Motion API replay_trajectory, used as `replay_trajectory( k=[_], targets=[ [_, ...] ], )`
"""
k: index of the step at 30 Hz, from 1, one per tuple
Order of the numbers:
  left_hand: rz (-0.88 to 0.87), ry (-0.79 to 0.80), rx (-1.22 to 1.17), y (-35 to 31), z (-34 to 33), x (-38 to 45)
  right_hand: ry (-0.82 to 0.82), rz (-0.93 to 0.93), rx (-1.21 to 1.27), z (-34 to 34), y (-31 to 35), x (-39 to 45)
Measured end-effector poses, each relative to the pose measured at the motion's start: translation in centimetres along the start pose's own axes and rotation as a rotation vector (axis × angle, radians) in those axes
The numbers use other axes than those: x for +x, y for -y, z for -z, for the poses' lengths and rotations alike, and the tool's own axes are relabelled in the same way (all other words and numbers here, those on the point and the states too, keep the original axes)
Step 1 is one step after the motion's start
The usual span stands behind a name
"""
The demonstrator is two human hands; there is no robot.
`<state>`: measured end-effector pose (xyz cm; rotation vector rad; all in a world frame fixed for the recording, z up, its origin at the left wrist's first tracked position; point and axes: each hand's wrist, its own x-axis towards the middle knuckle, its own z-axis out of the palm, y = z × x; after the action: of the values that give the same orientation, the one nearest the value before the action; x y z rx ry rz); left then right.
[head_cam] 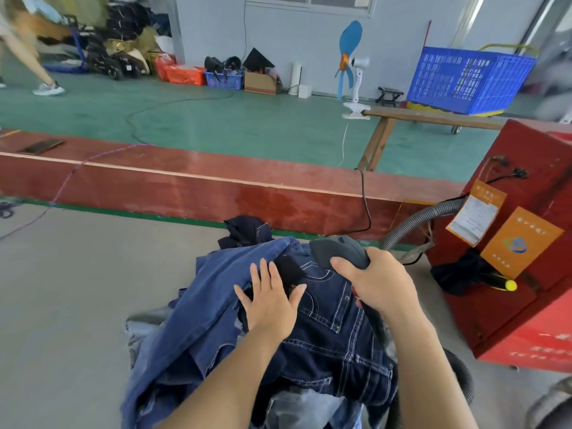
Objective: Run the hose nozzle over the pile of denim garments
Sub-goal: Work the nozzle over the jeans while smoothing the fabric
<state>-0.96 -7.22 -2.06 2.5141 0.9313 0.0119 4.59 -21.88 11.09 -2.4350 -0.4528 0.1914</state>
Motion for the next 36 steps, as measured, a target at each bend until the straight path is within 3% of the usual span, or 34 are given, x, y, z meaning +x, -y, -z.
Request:
replay_trajectory(
  k=[3, 12, 26, 36],
  targets=[
    [0.103, -0.066, -0.2, -0.7, 0.6, 0.6, 0.046, -0.007, -0.029, 0.0, -0.4, 0.0],
    [0.132, 0.108, -0.132, -0.6, -0.3, 0.9, 0.13, -0.034, -0.156, -1.0, -0.5, 0.9],
    [0.113, 0.132, -0.619, 1.5, 0.8, 1.5, 0.151, 0.038, -0.397, -5.5, 1.5, 0.5],
    [0.055, 0.152, -0.501, 1.4, 0.7, 1.1, 0.073, -0.123, -0.315, -3.2, 0.1, 1.1]
  ],
)
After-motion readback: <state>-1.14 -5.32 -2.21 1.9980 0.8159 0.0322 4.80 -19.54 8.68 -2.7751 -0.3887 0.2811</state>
